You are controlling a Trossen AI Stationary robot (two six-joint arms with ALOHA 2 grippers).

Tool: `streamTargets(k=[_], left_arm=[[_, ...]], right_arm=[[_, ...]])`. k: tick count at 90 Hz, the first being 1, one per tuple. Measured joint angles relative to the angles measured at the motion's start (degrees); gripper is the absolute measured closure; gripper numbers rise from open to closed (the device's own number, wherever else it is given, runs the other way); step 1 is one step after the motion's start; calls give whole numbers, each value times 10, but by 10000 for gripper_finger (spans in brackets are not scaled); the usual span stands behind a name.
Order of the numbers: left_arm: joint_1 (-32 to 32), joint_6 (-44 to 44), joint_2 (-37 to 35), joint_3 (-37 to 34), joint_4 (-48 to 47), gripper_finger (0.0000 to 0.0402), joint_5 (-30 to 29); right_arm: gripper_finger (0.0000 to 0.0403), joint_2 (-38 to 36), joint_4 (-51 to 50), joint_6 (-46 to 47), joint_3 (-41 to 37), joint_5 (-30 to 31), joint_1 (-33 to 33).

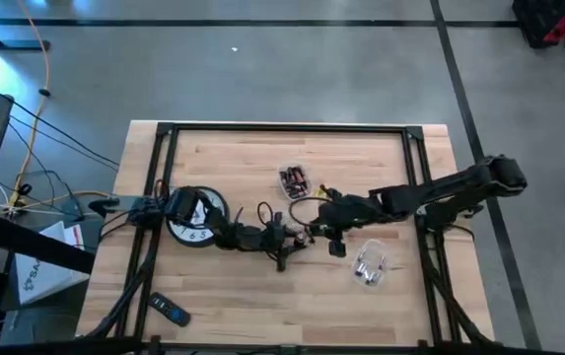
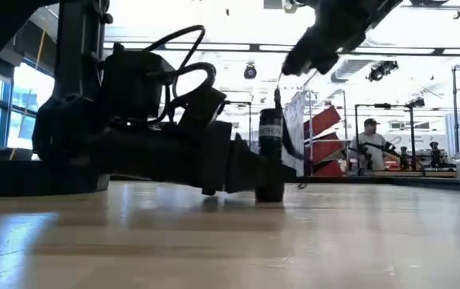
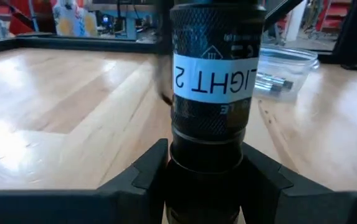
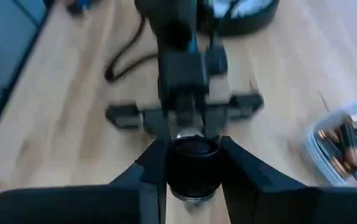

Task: Insert battery
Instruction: Close the lid of the black flashlight

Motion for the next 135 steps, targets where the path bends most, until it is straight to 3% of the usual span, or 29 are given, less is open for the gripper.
streamTargets(k=[17, 33, 50, 66, 84, 103, 118, 135], left_arm=[[3, 0, 0, 2, -9, 281, -3], [4, 19, 1, 13, -16, 281, 1], [4, 15, 2, 21, -16, 281, 9], [4, 17, 0, 21, -15, 281, 14], [4, 26, -1, 20, -21, 281, 31], [4, 24, -1, 26, -22, 281, 102], [3, 24, -2, 69, -89, 281, 145], [-6, 24, -3, 122, -163, 281, 146]], right_arm=[[328, -1, 236, 22, -79, 5, -12], [328, 19, 255, -2, -96, 59, -5], [328, 75, 332, -5, -99, 57, 18], [328, 118, 381, -18, -99, 100, 50], [328, 133, 460, -31, -120, 104, 68], [328, 126, 658, -15, -230, 2, 50], [328, 126, 668, -43, -235, -100, 21], [328, 128, 665, -71, -229, -186, 10]])
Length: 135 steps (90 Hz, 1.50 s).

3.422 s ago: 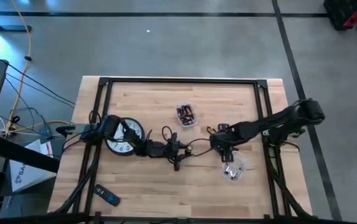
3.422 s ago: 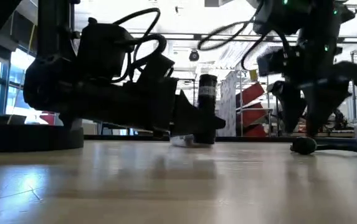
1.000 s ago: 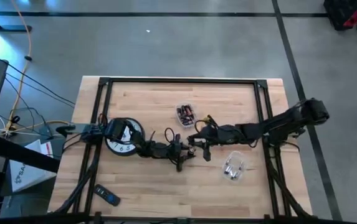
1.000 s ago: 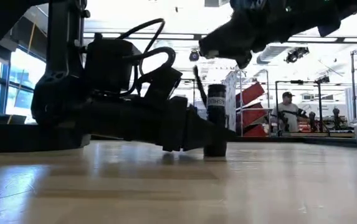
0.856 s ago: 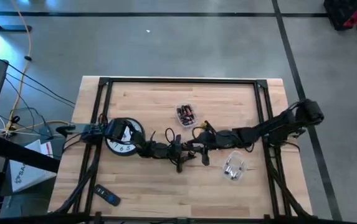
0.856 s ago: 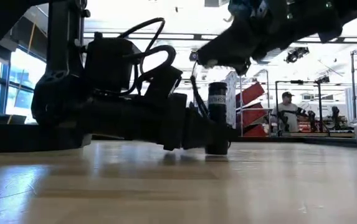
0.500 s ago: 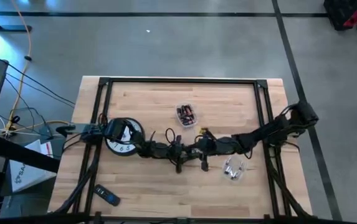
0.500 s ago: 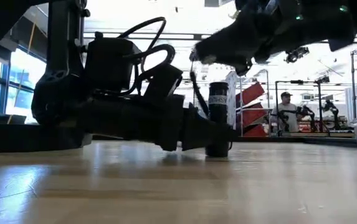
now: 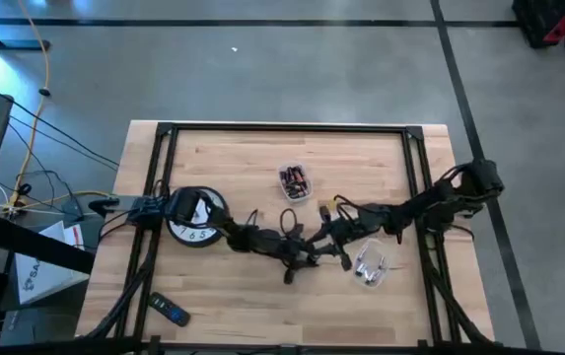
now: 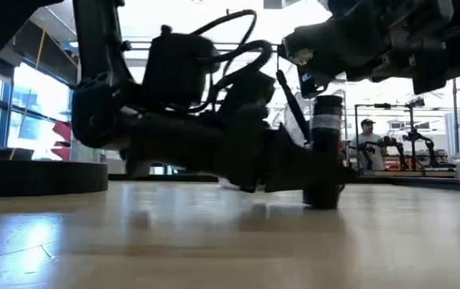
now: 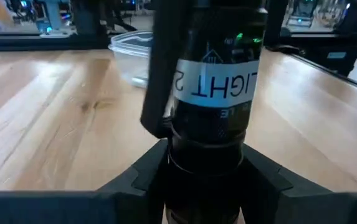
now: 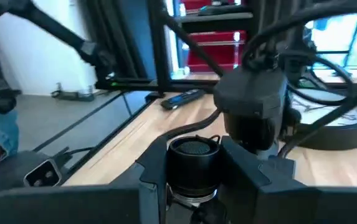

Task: Insert battery
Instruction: Close the lid of the black flashlight

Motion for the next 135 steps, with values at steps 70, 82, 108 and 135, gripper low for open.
streamTargets(k=[70, 82, 108, 135], left_arm=[[-22, 30, 2, 3, 21, 281, 0], [-23, 30, 3, 3, 14, 281, 0], [-23, 30, 3, 3, 9, 281, 0], [-23, 24, 3, 3, 7, 281, -5]], right_arm=[[328, 126, 201, -5, -26, -72, 17], [328, 146, 227, 6, -26, -91, 7], [328, 158, 228, 10, -26, -122, -4], [328, 158, 211, 9, -26, -119, -4]])
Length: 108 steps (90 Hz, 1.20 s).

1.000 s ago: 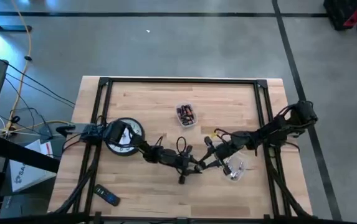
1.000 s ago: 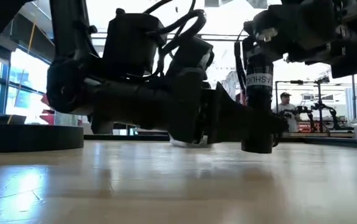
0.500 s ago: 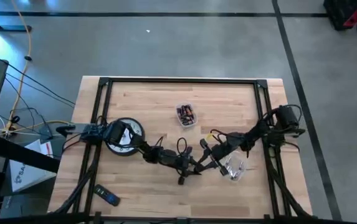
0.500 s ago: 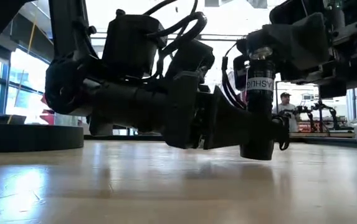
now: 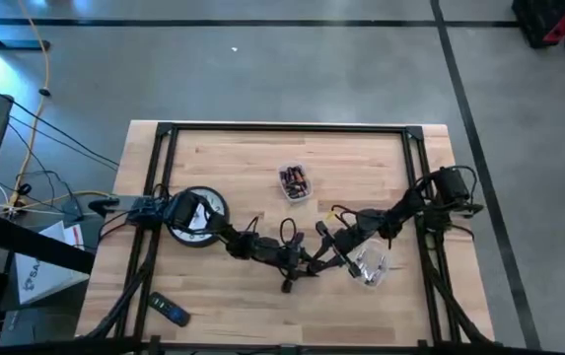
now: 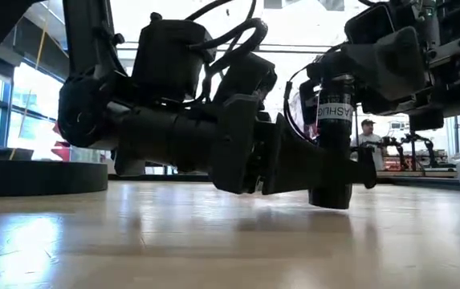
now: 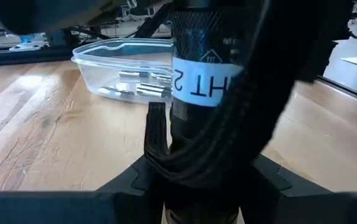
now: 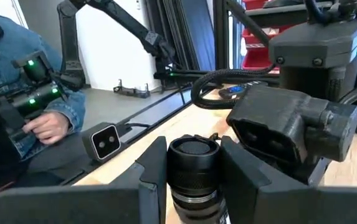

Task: Insert battery
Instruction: Close the lid of the black flashlight

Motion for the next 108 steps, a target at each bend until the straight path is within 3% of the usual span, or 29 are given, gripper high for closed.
streamTargets(k=[39, 61, 108], left_arm=[[0, -5, 3, 0, 1, 281, -30], [3, -30, 33, 0, 56, 281, -31], [2, -30, 31, -9, 38, 263, -53]], right_arm=[[328, 0, -38, -28, 0, 50, 0], [328, -3, -71, -28, 2, 84, 0], [328, -2, -89, 8, 1, 102, 2]])
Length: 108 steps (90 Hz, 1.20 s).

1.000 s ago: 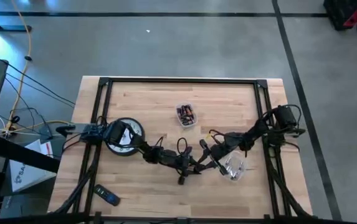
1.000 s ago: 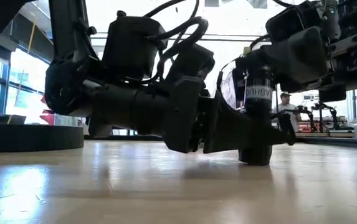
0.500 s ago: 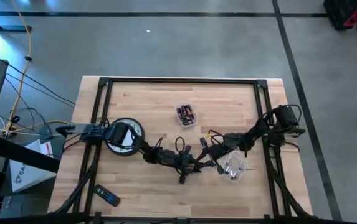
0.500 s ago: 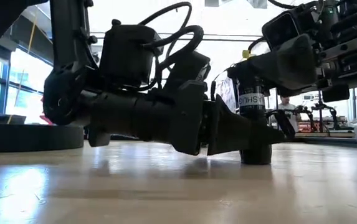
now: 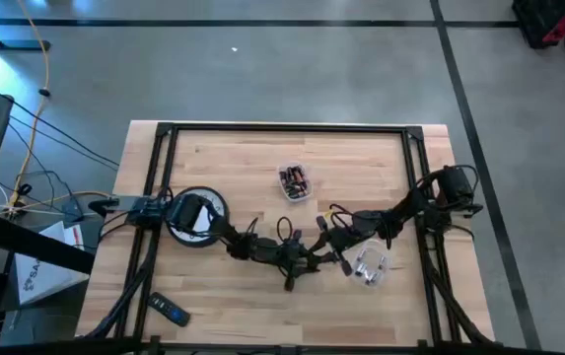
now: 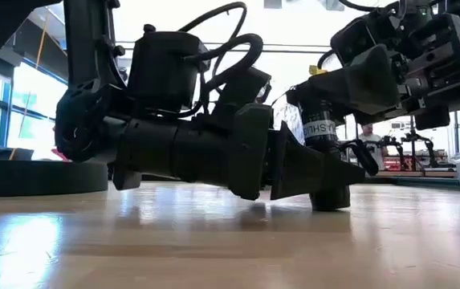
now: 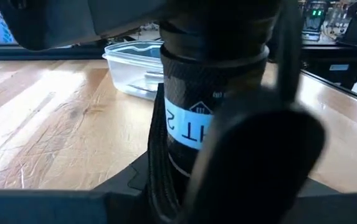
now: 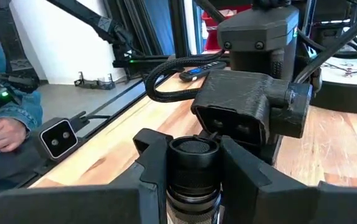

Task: Insert battery
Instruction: Close the lid of the black flashlight

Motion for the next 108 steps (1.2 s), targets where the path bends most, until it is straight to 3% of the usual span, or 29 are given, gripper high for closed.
streamTargets(k=[50, 68, 86, 108], left_arm=[[0, 2, -2, -13, 15, 259, -13], [1, 1, -43, -46, -8, 259, -31], [0, -3, -68, -75, -14, 259, -44], [0, -2, -64, -54, -27, 258, -44]], right_arm=[[328, 1, 21, -2, -21, 87, 34], [329, 1, 20, -4, -21, 115, 39], [330, 1, 21, -4, -21, 115, 39], [330, 2, 2, -20, 1, 105, 37]])
